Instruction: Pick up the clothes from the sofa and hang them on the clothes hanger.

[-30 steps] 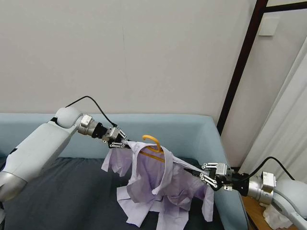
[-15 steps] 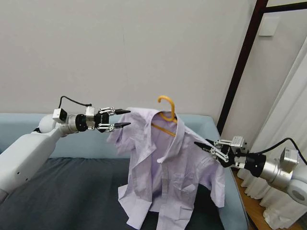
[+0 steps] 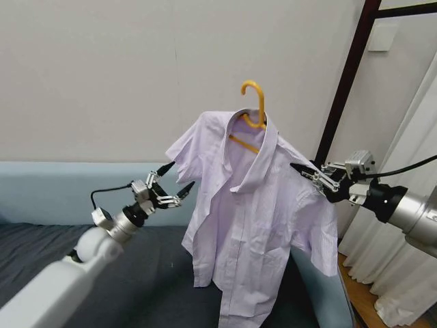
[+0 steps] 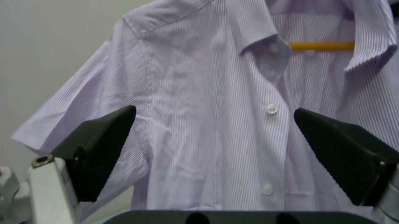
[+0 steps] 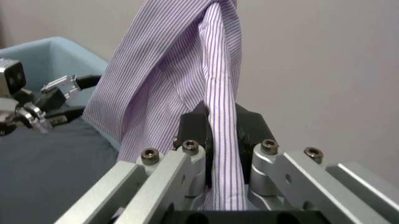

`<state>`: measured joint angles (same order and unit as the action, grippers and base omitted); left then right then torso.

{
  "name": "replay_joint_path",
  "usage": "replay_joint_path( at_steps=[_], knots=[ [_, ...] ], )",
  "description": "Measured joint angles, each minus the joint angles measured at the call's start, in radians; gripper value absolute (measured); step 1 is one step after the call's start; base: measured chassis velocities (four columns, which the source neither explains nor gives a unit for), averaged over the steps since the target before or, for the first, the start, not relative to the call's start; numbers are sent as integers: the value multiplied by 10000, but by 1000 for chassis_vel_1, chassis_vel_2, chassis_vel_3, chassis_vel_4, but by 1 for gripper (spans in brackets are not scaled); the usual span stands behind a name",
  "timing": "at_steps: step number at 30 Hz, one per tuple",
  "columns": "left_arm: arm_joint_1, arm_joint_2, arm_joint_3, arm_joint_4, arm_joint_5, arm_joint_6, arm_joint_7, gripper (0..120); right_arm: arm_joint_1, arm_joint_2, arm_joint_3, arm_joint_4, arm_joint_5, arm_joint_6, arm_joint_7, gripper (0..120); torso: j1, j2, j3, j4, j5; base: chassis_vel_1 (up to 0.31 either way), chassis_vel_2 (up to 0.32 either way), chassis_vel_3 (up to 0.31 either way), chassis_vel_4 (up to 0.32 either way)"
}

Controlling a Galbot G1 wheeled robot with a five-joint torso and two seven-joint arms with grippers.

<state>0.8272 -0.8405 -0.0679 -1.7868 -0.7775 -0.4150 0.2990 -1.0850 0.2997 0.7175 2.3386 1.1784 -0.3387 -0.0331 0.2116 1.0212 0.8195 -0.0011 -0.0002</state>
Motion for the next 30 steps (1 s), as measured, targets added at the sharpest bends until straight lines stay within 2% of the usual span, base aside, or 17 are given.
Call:
replay_joint_path(
  at_steps=[4, 7, 18, 25, 30],
  knots=[
    [230, -523, 337, -204, 1224, 158, -1512, 100, -35, -27, 87, 303, 198, -401, 570, 7, 1, 0, 0, 0, 1, 0, 0, 0, 0],
    [229, -732, 458, -117, 1533, 171, -1803, 100, -34, -88, 193, 358, 334, -663, 743, 7, 1, 0, 1, -2, 2, 0, 0, 0, 0],
    [297, -1596, 770, 108, 1898, 170, -1711, 100, 36, -251, 500, 382, 1003, -1304, 1581, 7, 1, -1, 1, -2, 3, 0, 0, 0, 0],
    [1470, -2236, 86, 137, 2360, -14, -1674, 100, 81, -270, 919, 132, 2116, -1803, 3635, 7, 2, -1, 2, 1, 0, 0, 0, 0, 0],
    [2466, -2842, -399, -66, 2820, -220, -1876, 100, 49, -189, 1283, 163, 2211, -2338, 5112, 7, 1, -1, 1, 1, 1, 0, 0, 0, 0]
  ],
)
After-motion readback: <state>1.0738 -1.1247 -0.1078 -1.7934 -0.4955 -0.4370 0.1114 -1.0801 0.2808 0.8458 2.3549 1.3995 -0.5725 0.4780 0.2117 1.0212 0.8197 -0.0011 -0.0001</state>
